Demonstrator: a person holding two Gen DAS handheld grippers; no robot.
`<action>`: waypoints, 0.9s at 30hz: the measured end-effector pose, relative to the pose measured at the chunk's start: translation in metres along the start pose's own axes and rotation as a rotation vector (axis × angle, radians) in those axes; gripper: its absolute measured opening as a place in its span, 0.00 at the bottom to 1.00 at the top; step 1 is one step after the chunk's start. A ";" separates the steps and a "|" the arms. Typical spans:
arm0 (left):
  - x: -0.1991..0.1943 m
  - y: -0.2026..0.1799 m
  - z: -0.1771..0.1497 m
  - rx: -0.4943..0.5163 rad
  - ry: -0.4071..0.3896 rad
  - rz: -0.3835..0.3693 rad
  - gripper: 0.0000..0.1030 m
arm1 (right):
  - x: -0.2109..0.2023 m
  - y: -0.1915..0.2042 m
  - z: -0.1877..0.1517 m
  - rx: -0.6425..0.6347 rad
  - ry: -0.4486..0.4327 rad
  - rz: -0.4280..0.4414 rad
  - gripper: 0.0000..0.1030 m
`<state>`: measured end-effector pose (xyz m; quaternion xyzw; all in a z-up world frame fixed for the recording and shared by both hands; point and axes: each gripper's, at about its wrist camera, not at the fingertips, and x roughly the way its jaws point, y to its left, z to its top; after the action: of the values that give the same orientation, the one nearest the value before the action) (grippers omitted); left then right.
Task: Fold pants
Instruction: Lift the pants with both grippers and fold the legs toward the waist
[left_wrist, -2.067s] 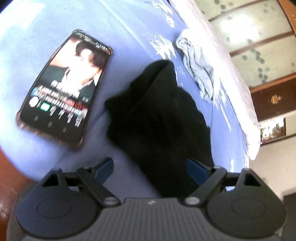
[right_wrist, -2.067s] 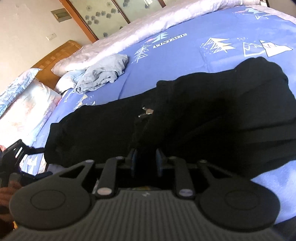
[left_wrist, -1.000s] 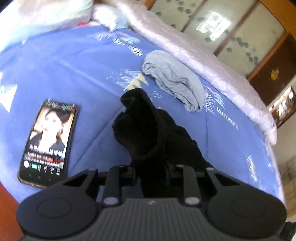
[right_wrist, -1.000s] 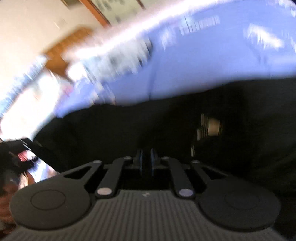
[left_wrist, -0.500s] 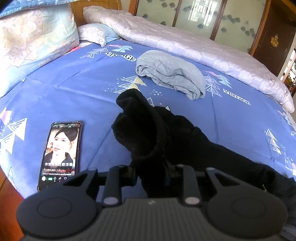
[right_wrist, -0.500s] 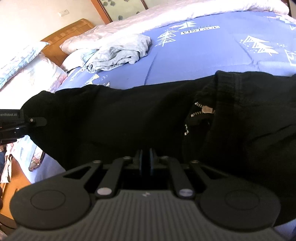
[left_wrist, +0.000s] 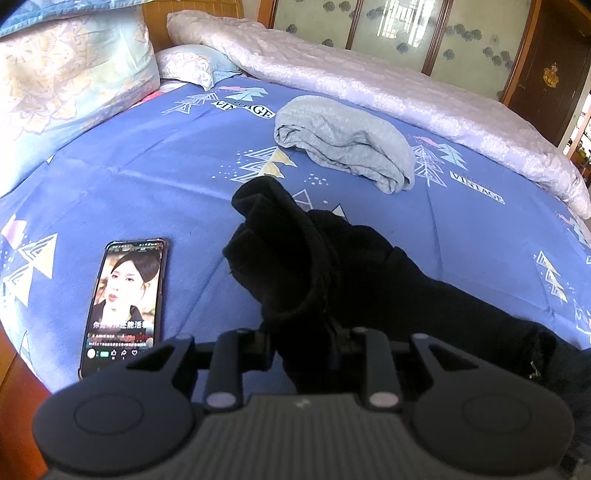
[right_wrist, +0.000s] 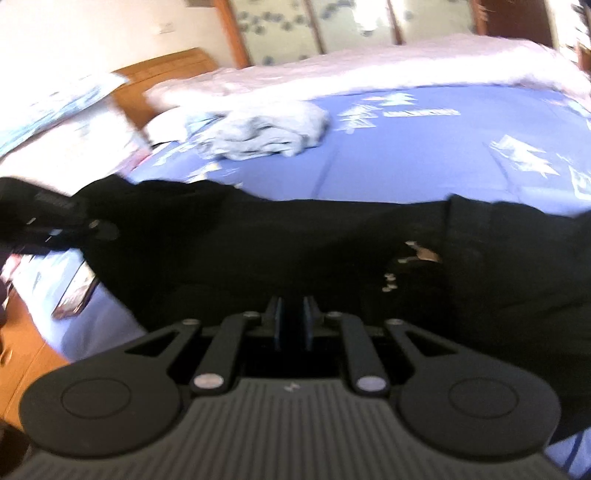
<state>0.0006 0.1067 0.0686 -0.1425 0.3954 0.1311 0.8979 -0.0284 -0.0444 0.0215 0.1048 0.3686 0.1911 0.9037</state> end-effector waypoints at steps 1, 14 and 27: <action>0.000 0.000 0.000 0.002 0.001 0.001 0.23 | 0.007 0.000 -0.002 -0.002 0.041 0.000 0.16; -0.002 -0.006 -0.001 0.017 -0.013 0.007 0.23 | 0.016 -0.011 -0.001 0.064 0.047 0.036 0.16; -0.029 -0.121 -0.006 0.333 -0.156 -0.130 0.22 | -0.066 -0.076 0.001 0.304 -0.177 -0.049 0.18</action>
<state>0.0201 -0.0107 0.1048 -0.0067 0.3308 0.0160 0.9435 -0.0500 -0.1414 0.0382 0.2476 0.3149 0.1009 0.9107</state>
